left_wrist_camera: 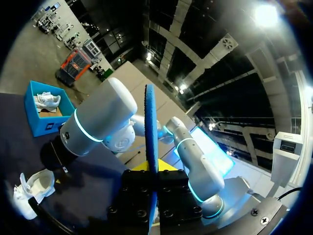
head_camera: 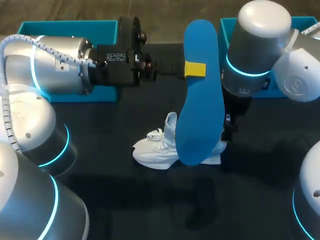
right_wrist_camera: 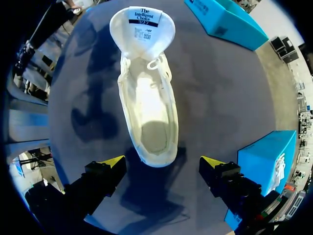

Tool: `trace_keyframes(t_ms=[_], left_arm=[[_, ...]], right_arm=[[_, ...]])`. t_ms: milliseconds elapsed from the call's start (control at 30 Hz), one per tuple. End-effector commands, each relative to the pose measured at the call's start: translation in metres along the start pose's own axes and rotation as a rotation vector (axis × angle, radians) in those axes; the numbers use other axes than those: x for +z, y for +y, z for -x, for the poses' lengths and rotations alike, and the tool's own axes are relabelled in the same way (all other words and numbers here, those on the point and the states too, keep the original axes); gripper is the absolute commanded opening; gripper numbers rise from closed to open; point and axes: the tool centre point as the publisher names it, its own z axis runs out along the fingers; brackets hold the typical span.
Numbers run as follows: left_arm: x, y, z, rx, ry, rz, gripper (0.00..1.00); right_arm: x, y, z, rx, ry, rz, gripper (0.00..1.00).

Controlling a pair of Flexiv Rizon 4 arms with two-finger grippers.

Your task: Take the shoe out of the shoebox, open the shoe tongue, remove and reinsert the insole, then place the shoe into the shoebox

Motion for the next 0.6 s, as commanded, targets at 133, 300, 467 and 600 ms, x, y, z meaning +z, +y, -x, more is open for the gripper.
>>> trace_keyframes(t_ms=[133, 300, 467, 600], left_arm=[[0.0, 0.001, 0.0, 0.0, 0.001, -0.003, 0.0], [0.0, 0.001, 0.0, 0.0, 0.001, -0.003, 0.0], [0.0, 0.001, 0.0, 0.0, 0.001, -0.003, 0.0], [0.0, 0.001, 0.0, 0.0, 0.001, -0.003, 0.0]], right_arm=[[0.0, 0.0, -0.001, 0.001, -0.003, -0.001, 1.0], [-0.002, 0.006, 0.004, 0.005, 0.009, -0.008, 1.0], [-0.009, 0.02, 0.016, 0.02, 0.005, -0.022, 1.0], [-0.006, 0.025, 0.028, 0.027, 0.001, -0.015, 1.0]])
